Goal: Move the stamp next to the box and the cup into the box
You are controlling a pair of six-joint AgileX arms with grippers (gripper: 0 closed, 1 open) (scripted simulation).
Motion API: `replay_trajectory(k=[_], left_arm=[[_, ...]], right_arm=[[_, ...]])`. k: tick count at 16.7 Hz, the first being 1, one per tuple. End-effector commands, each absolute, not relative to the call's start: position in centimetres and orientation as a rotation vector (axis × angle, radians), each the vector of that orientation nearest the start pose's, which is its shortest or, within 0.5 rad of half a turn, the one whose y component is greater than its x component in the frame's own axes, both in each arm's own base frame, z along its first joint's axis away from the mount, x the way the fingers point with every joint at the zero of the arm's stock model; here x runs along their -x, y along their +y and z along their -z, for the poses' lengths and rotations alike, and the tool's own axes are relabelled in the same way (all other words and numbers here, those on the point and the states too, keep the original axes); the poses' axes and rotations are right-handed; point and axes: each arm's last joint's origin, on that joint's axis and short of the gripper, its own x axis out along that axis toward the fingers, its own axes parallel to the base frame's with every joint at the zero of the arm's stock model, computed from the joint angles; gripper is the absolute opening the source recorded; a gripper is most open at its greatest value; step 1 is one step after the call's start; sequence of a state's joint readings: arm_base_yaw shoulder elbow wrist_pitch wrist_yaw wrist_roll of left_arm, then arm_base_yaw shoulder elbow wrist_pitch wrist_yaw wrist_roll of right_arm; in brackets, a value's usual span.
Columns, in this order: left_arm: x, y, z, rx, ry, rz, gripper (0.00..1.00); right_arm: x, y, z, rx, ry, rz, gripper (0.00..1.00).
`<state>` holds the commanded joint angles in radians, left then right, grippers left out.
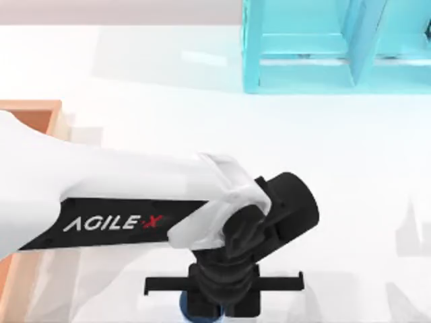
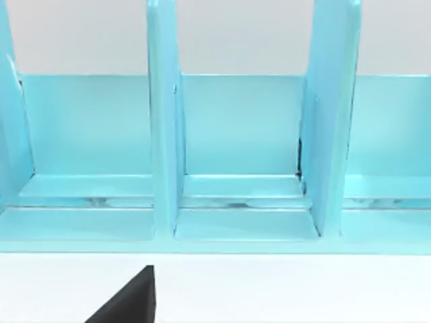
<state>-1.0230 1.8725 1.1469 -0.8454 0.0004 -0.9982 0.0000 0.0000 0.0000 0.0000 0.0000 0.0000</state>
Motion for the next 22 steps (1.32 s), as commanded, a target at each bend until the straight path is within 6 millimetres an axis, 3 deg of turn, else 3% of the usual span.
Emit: replay_trajectory(k=[4, 6, 13, 15, 22], left_arm=[[-17.3, -27.7, -13.6, -0.016, 1.570, 0.016, 0.00], [-17.6, -26.9, -14.6, -0.013, 1.570, 0.014, 0.00], [-17.8, -19.8, -22.0, -0.011, 1.567, 0.016, 0.00], [-17.5, -18.2, -23.2, -0.015, 1.569, 0.016, 0.00], [-17.6, -17.8, -23.6, -0.021, 1.569, 0.020, 0.00]], right_arm=[[-10.6, -0.1, -16.0, 0.000, 0.000, 0.000, 1.00], [-10.6, -0.1, -16.0, 0.000, 0.000, 0.000, 1.00], [-10.6, -0.1, -16.0, 0.000, 0.000, 0.000, 1.00], [-10.6, -0.1, -16.0, 0.000, 0.000, 0.000, 1.00], [-10.6, -0.1, -16.0, 0.000, 0.000, 0.000, 1.00]])
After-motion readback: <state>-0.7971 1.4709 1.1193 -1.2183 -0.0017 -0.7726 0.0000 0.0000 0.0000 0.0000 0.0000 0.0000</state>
